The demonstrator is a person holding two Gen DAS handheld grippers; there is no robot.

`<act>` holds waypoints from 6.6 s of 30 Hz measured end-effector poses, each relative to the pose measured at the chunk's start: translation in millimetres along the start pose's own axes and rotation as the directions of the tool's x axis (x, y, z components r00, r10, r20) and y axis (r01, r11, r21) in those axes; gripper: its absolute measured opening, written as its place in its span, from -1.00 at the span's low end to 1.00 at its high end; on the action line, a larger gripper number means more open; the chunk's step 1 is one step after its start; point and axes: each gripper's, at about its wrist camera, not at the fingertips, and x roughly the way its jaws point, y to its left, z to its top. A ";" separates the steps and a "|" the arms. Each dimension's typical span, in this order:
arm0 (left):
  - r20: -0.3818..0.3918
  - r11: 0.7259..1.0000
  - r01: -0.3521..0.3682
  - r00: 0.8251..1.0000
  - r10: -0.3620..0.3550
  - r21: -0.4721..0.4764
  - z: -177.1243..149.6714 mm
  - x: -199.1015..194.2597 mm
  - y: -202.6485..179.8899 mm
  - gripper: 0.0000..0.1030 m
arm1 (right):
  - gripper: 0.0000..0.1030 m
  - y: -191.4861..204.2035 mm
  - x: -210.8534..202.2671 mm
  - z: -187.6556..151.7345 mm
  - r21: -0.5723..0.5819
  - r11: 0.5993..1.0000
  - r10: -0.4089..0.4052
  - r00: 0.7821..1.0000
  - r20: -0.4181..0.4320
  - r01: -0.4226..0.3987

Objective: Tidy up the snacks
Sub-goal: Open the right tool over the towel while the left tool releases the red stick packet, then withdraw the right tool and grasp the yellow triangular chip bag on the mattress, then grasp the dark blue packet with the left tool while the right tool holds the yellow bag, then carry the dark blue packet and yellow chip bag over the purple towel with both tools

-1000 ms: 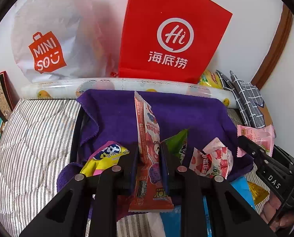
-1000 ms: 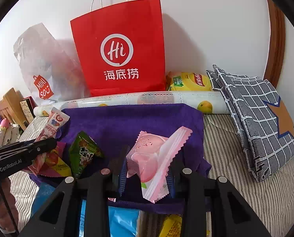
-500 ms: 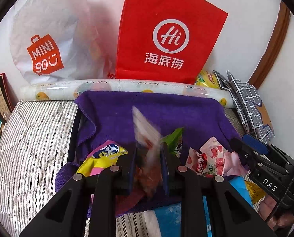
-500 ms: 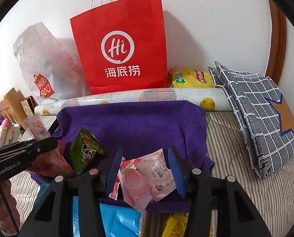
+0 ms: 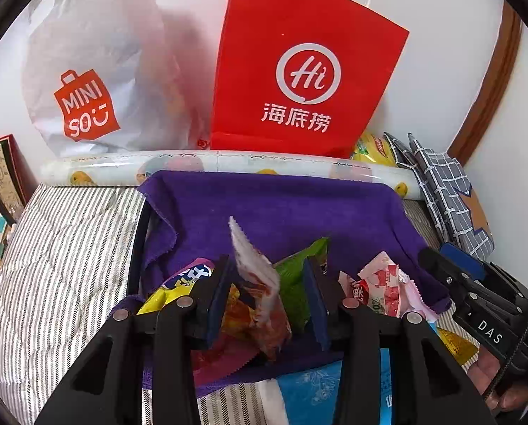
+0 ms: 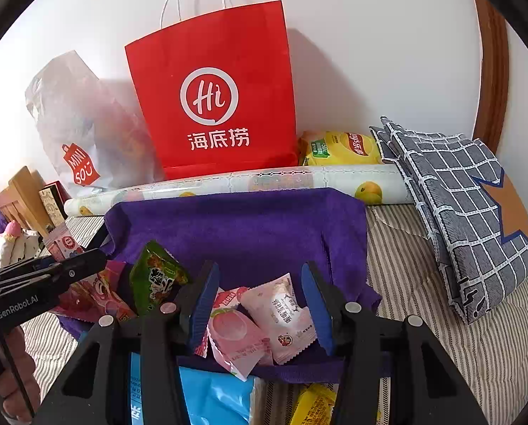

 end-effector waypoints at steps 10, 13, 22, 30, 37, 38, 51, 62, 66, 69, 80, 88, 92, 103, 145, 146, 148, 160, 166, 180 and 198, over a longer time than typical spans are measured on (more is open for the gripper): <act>-0.012 1.000 0.014 1.000 -0.014 -0.025 1.3 -1.2 2.0 -0.14 | -0.09 1.7 -6.7 2.2 -0.026 0.998 -0.055 0.998 0.035 0.056; -0.013 1.000 0.018 1.000 -0.018 -0.022 1.6 -1.9 1.4 -0.14 | -0.09 -1.3 -11.5 1.0 -0.014 0.999 -0.045 0.999 0.026 0.045; -0.005 0.999 0.037 0.999 -0.037 -0.018 1.8 -7.9 -2.0 -0.14 | -0.03 -22.5 -47.8 -29.7 -0.016 0.994 -0.107 0.994 -0.020 0.107; -0.004 0.999 0.050 0.999 -0.050 -0.001 1.6 -11.2 -8.6 -0.14 | -0.03 -28.0 -57.6 -56.6 0.057 0.997 -0.055 0.995 -0.086 0.060; -0.006 0.998 0.057 0.998 -0.057 -0.001 1.8 -12.5 -9.3 -0.13 | -0.03 -31.3 -37.8 -74.4 0.063 0.994 -0.083 0.985 -0.151 0.093; -0.007 0.998 0.059 0.998 -0.059 -0.002 1.7 -12.6 -9.3 -0.13 | -0.03 -35.3 -36.1 -77.2 0.073 0.993 -0.075 0.983 -0.165 0.088; -0.024 0.998 0.067 0.997 -0.068 -0.011 0.8 -10.5 -7.9 -0.14 | 0.12 -47.2 -23.8 -96.3 0.122 0.991 -0.022 0.981 -0.192 0.046; -0.023 0.998 0.070 0.997 -0.070 0.007 0.0 -11.2 -11.8 -0.14 | -0.07 -64.3 -46.2 -94.1 0.198 0.979 -0.017 0.993 -0.120 0.041; -0.005 0.996 0.082 0.997 -0.082 0.033 -0.8 -20.1 -19.0 -0.14 | -0.07 -64.2 -74.8 -93.5 0.187 0.980 -0.046 0.995 -0.087 0.061; 0.000 0.994 0.101 0.995 -0.101 0.051 -6.3 -28.5 -24.2 -0.14 | -0.07 -65.5 -94.7 -96.1 0.183 0.979 -0.072 0.995 -0.073 0.085; -0.059 0.989 0.136 0.989 -0.132 0.058 -72.3 -79.8 -27.6 -0.12 | -0.07 -64.0 -154.8 -114.2 0.218 0.974 -0.063 0.998 -0.024 0.067; -0.111 0.994 0.100 0.989 -0.095 0.041 -133.4 -108.2 -16.8 -0.11 | -0.07 -45.1 -178.2 -130.6 0.188 0.982 -0.030 1.000 -0.007 0.031; -0.172 0.994 0.110 0.979 -0.109 -0.003 -163.1 -107.4 -9.1 -0.11 | -0.07 -42.7 -183.6 -139.7 0.193 0.981 -0.010 1.000 -0.010 0.012; -0.210 0.978 0.177 0.958 -0.197 -0.114 -208.0 -118.9 -3.5 -0.01 | -0.07 -37.8 -195.0 -158.0 0.203 0.978 0.040 0.999 -0.010 -0.037; -0.118 0.998 -0.034 0.992 0.040 0.052 -196.8 -119.1 -8.9 -0.08 | -0.06 7.7 -164.2 -151.3 0.207 0.978 0.029 0.997 -0.066 -0.015; -0.118 0.999 -0.023 0.993 0.028 0.045 -195.0 -120.6 -5.6 -0.08 | -0.06 11.0 -164.3 -149.0 0.204 0.979 0.028 0.998 -0.064 -0.014; -0.117 0.999 -0.005 0.993 0.010 0.037 -191.5 -123.1 0.5 -0.08 | -0.06 20.7 -165.9 -143.8 0.192 0.981 0.019 0.998 -0.054 -0.008; -0.122 0.996 0.060 0.991 -0.053 0.059 -168.7 -124.2 26.2 -0.08 | -0.06 57.3 -165.4 -125.8 0.186 0.982 -0.018 0.999 -0.028 0.023; -0.119 0.991 0.105 0.988 -0.095 0.086 -158.8 -120.6 31.4 -0.08 | -0.06 68.0 -162.5 -120.7 0.198 0.979 -0.056 0.998 -0.021 0.059; -0.075 0.988 0.102 0.993 -0.093 0.118 -131.0 -138.5 19.7 -0.08 | -0.07 75.0 -178.1 -97.3 0.176 0.984 -0.045 0.999 0.025 0.040; -0.024 0.998 0.067 0.998 -0.066 0.020 -130.9 -186.8 5.6 -0.08 | -0.06 79.0 -217.3 -84.6 0.094 0.995 0.022 0.998 0.053 -0.027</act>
